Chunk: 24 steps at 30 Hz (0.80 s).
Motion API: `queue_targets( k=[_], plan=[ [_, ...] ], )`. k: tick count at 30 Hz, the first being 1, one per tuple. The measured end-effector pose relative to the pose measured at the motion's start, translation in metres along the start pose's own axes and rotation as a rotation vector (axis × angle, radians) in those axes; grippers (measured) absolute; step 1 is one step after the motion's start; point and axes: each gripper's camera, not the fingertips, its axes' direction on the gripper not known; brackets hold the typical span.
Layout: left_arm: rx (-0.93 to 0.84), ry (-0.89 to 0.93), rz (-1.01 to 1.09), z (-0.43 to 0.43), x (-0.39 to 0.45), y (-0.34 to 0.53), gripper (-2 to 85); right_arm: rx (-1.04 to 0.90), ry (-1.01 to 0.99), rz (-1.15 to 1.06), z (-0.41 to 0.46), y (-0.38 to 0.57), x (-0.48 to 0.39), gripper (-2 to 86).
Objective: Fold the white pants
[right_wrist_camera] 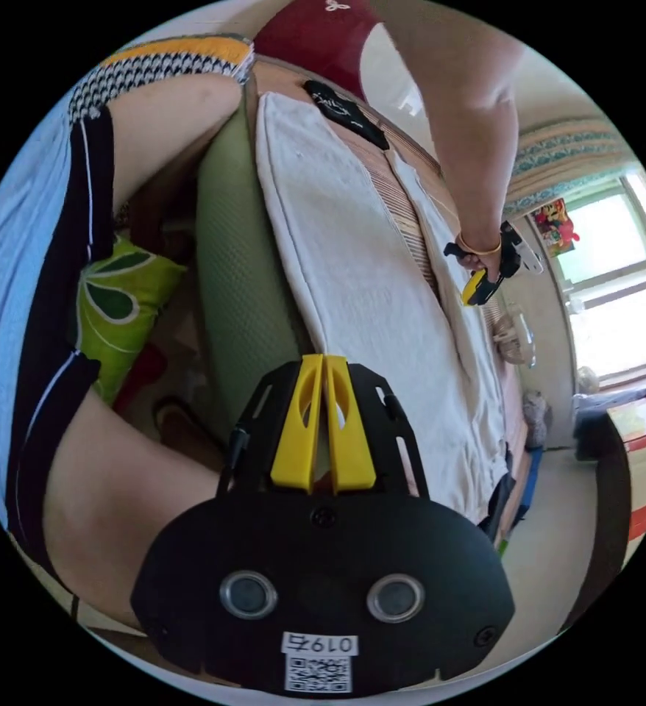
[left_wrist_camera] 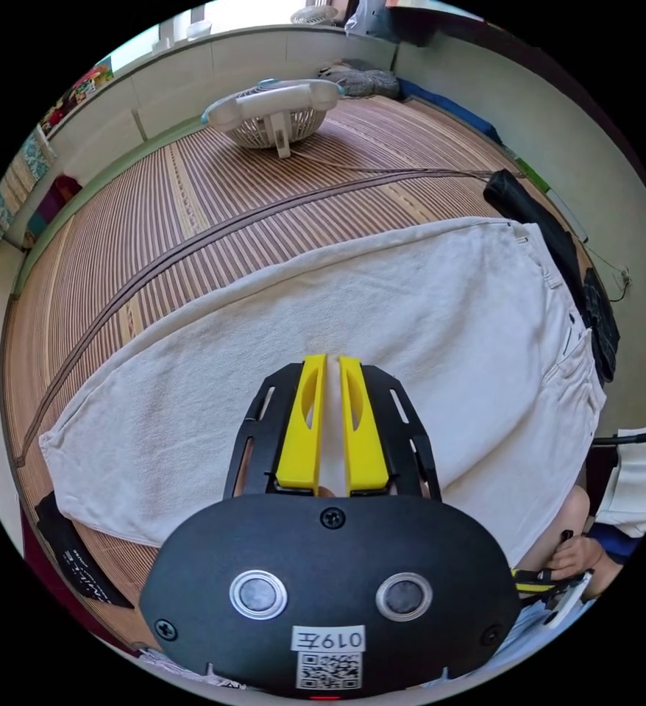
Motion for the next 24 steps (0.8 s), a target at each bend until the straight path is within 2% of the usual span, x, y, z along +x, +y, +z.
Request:
queue_targets(
  k=[12, 20, 24],
  plan=[
    [-0.026, -0.201, 0.1, 0.01, 0.034, -0.035, 1.0, 0.004, -0.064, -0.022, -0.016, 0.031, 0.044, -1.0],
    [0.044, -0.137, 0.104, -0.008, 0.024, -0.014, 1.0, 0.045, 0.02, 0.02, -0.031, 0.055, 0.072, -0.4],
    [0.121, -0.038, 0.096, -0.023, 0.01, 0.024, 1.1, 0.173, -0.074, 0.177, -0.058, 0.078, 0.128, 1.5]
  ],
)
